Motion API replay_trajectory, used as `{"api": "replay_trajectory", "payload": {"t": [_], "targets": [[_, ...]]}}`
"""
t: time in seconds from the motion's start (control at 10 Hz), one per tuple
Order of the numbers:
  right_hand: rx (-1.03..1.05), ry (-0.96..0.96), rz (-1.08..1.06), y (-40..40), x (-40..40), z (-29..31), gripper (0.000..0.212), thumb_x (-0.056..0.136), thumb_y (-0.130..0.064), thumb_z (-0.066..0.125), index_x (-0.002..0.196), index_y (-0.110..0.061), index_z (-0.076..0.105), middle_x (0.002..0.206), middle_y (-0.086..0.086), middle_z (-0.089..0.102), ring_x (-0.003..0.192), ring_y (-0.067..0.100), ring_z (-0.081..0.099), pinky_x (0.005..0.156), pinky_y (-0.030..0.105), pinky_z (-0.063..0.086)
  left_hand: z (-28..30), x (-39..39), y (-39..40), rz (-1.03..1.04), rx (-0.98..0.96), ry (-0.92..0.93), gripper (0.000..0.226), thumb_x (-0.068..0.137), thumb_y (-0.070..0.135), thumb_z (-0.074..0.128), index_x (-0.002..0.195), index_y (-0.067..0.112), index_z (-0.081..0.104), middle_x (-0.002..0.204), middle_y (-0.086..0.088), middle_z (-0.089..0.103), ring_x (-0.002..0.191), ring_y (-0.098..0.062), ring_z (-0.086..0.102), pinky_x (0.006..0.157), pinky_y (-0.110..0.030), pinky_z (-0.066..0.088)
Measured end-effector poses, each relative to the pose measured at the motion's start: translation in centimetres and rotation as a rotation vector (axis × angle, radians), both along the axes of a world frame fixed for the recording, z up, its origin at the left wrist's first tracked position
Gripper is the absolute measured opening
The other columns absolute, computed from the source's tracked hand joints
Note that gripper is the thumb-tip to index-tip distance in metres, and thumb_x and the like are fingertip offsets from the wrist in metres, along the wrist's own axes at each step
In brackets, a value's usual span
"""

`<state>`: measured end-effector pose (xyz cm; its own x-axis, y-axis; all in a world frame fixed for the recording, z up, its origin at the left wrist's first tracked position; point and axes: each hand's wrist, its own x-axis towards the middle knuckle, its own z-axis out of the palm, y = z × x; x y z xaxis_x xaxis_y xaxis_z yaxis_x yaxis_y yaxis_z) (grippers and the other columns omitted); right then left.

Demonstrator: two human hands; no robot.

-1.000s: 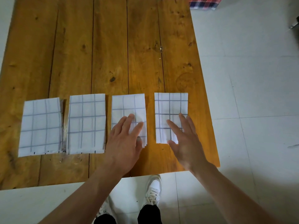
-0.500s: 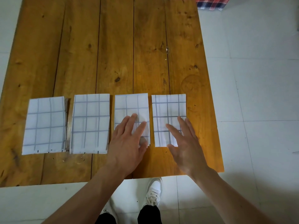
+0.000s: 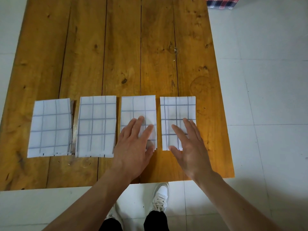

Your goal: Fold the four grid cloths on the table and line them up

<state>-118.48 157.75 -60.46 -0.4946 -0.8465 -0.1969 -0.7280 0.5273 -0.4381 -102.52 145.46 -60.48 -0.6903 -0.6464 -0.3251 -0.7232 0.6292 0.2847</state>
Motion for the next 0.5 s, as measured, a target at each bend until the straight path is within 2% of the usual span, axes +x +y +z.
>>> {"api": "replay_trajectory", "payload": {"t": [0.3, 0.5], "targets": [[0.024, -0.008, -0.011, -0.1, -0.1, 0.4, 0.062, 0.091, -0.049, 0.057, 0.148, -0.035, 0.037, 0.162, -0.007, 0.015, 0.150, 0.014, 0.005, 0.112, 0.034, 0.016, 0.3, -0.1, 0.0, -0.004, 0.003, -0.006, 0.064, 0.099, 0.056, 0.041, 0.155, 0.039, 0.017, 0.168, 0.002, 0.000, 0.154, -0.022, -0.003, 0.121, -0.043, 0.013], [-0.056, 0.028, -0.003, -1.2, -0.5, 2.0, 0.057, 0.094, -0.047, 0.055, 0.146, -0.031, 0.041, 0.160, -0.005, 0.022, 0.149, 0.017, 0.013, 0.112, 0.033, 0.017, 1.9, 0.4, -0.6, 0.051, -0.054, 0.056, 0.065, 0.095, 0.056, 0.049, 0.153, 0.031, 0.032, 0.165, -0.003, 0.019, 0.153, -0.027, 0.014, 0.119, -0.044, 0.018]]}}
